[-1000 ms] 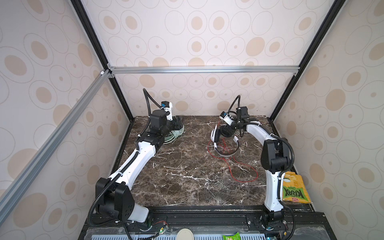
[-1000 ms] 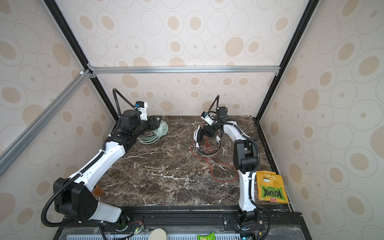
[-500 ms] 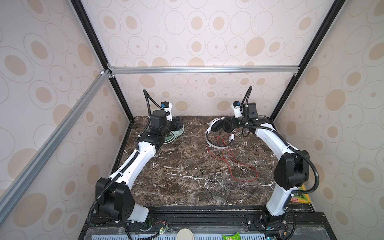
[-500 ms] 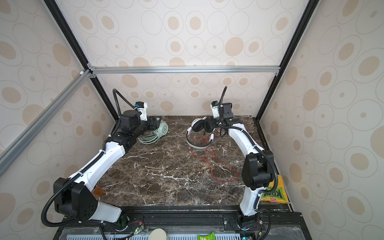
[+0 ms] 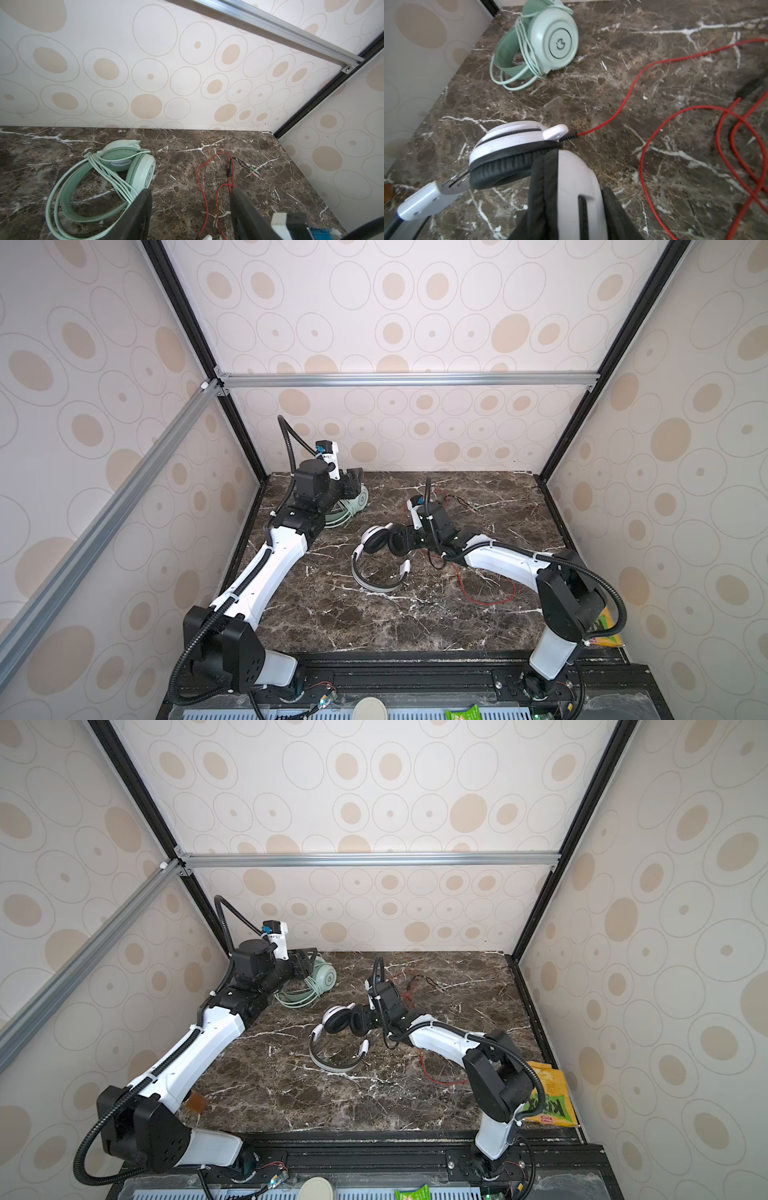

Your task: Wrap the headphones

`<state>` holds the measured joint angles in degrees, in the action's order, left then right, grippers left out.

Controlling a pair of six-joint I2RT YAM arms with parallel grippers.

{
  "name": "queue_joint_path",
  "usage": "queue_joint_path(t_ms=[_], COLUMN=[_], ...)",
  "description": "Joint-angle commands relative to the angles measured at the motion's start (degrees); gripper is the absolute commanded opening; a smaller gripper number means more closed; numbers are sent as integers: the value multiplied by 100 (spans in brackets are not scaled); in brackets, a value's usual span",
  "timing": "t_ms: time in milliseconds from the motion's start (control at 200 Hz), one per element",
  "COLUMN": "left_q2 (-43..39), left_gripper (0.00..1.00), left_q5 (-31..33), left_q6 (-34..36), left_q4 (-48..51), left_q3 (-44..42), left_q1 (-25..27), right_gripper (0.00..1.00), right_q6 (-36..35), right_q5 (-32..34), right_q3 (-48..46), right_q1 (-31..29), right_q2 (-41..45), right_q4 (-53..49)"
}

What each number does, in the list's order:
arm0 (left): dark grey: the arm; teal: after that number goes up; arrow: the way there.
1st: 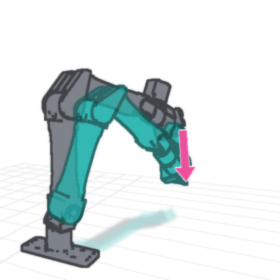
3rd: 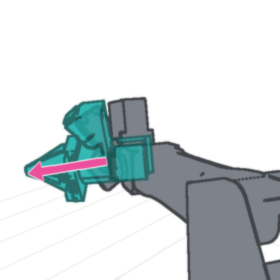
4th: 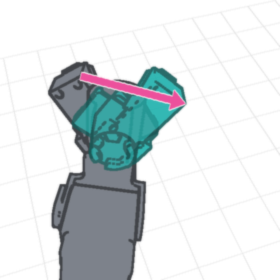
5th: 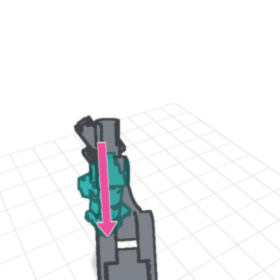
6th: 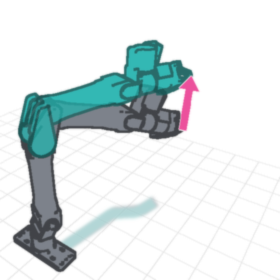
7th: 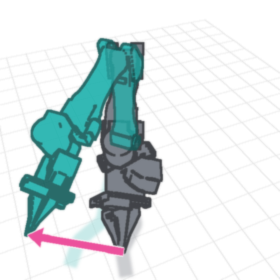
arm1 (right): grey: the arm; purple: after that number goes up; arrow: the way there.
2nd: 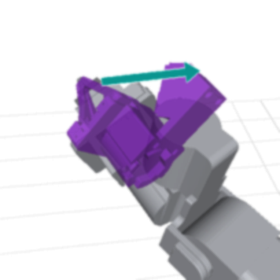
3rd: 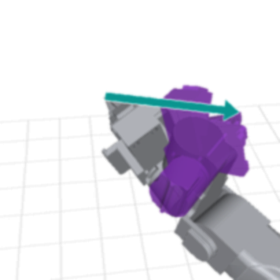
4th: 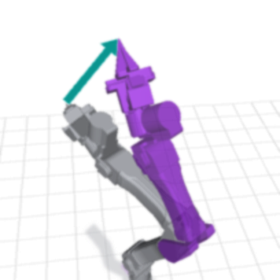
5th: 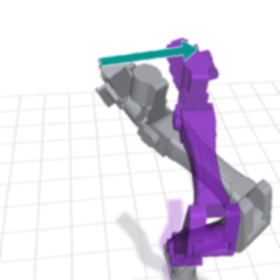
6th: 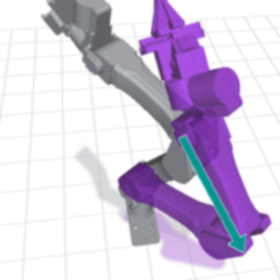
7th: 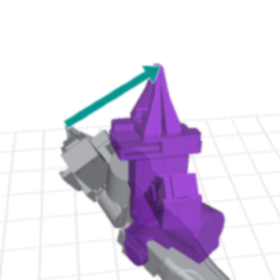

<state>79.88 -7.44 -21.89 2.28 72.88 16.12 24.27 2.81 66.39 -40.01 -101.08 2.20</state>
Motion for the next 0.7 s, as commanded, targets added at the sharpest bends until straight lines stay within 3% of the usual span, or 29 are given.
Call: queue_joint_path(t_ms=[0, 55, 305, 475, 690], left_q2=[-187, -194, -155, -87, 4], left_gripper=[60, 60, 60, 60, 61], left_q5=[199, 209, 226, 184, 128], left_q6=[216, 226, 220, 202, 163], left_q4=[42, 44, 45, 43, 44], left_q3=[67, 68, 51, 51, 51], left_q1=[-28, -26, -23, -28, -15], right_gripper=[44, 46, 46, 47, 47], right_q6=[697, 846, 1440, 1868, 1515], right_q5=[1005, 1477, 2364, 2505, 2258], right_q3=[-259, -383, -1222, -2010, -2659], right_q1=[-158, -272, -152, 556, 1743], right_q2=[-102, -137, 119, 776, 1600], right_q4=[920, 942, 947, 523, 402])
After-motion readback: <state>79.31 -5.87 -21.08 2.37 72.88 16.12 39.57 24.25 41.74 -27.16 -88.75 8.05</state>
